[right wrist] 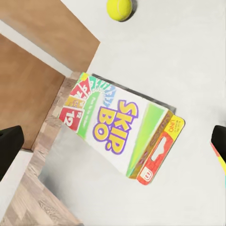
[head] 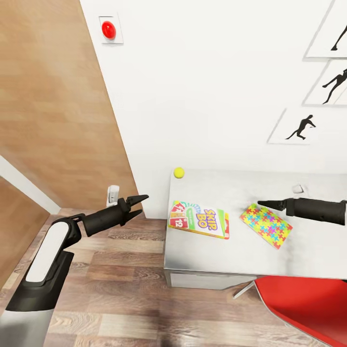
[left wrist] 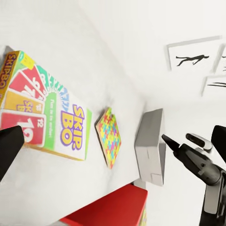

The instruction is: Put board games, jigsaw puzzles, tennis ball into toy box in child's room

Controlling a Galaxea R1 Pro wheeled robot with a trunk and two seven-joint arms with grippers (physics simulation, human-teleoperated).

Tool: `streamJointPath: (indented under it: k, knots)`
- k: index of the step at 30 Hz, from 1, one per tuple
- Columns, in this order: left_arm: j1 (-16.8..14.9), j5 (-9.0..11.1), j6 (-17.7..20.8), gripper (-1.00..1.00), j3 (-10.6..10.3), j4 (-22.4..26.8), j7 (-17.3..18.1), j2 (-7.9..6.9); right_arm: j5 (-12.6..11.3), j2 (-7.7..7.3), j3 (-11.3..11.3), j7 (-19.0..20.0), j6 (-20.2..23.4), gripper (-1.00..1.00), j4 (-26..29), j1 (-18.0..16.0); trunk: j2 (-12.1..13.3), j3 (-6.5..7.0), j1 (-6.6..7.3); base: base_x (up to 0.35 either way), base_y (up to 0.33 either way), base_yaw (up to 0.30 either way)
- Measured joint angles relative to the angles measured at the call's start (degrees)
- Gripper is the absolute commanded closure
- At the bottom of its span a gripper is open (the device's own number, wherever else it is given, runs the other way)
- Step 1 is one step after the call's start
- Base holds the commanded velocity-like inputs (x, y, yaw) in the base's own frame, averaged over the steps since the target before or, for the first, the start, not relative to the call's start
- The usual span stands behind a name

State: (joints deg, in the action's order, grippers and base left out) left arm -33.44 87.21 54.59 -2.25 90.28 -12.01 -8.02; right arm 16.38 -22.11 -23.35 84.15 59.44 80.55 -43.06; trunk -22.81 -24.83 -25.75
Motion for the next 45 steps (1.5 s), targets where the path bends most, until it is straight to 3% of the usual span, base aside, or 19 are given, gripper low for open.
streamJointPath:
  k: [7,15,21,29,45]
  knots:
    - [0.39,-4.12,-0.04,-1.0,0.54,-0.05,-0.17,-0.02,0.07,1.93,-0.03,-1.28,0.01,-1.0,-6.29,0.46,0.0,0.0,0.0,0.0,0.0,0.0]
    - [1.08,-6.14,-0.01,-1.0,2.34,-0.11,-0.16,-0.06,-0.07,4.12,-0.02,-3.91,0.05,-1.0,-9.6,0.73,0.0,0.0,0.0,0.0,0.0,0.0]
    - [1.82,-6.63,0.09,-1.0,3.76,-0.13,-0.19,-0.39,-0.14,5.53,0.02,-4.83,0.07,-1.0,-10.15,0.87,-0.01,0.0,0.0,0.0,0.0,0.0]
    - [2.68,-7.04,0.35,-1.0,6.42,-0.8,0.06,-2.56,0.01,7.16,0.1,-5.75,0.08,-1.0,-10.57,0.93,-0.01,0.0,0.01,0.026,0.0,0.0]
    - [3.03,-7.28,0.14,-1.0,7.17,-4.07,0.32,-3.51,0.08,7.71,0.06,-6.51,0.09,-1.0,-10.7,0.96,0.0,0.0,0.01,0.113,0.0,0.0]
